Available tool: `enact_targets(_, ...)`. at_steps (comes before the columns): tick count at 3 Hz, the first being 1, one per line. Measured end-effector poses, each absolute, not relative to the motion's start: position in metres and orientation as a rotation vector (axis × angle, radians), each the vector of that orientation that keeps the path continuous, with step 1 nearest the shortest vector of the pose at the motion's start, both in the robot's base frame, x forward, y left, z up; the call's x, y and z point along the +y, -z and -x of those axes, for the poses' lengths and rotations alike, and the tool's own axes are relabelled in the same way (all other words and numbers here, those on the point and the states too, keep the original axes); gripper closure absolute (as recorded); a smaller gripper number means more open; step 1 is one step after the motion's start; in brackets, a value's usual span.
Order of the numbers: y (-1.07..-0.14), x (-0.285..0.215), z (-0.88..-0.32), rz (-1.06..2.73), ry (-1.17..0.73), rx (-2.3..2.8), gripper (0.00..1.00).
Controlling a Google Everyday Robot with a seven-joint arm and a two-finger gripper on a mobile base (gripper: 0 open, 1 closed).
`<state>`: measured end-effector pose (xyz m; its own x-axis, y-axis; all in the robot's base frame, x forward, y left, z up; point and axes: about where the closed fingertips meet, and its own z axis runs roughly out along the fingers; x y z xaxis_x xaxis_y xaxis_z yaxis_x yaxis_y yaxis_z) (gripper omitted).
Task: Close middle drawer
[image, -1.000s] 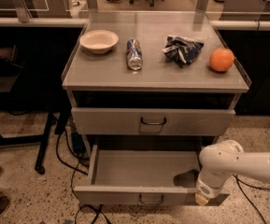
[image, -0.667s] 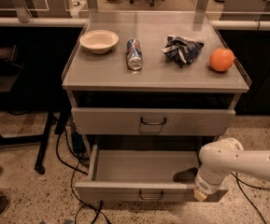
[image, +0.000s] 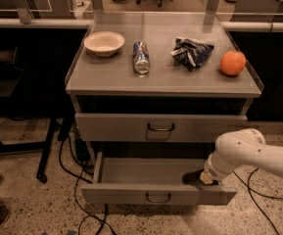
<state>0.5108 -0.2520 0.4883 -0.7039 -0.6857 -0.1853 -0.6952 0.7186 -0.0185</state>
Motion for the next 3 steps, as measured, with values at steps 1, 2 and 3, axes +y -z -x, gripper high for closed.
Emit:
enact_targets(1, -0.489, -0.252, -0.512, 1.111, -0.077, 2.742, 1.0)
enact_targets(2, -0.481, -0.273, -0.482, 1.114, -0.1, 2.826, 1.0)
enact_targets(3, -0.467, -0.293, -0.44, 1.115, -0.125, 2.938, 1.0)
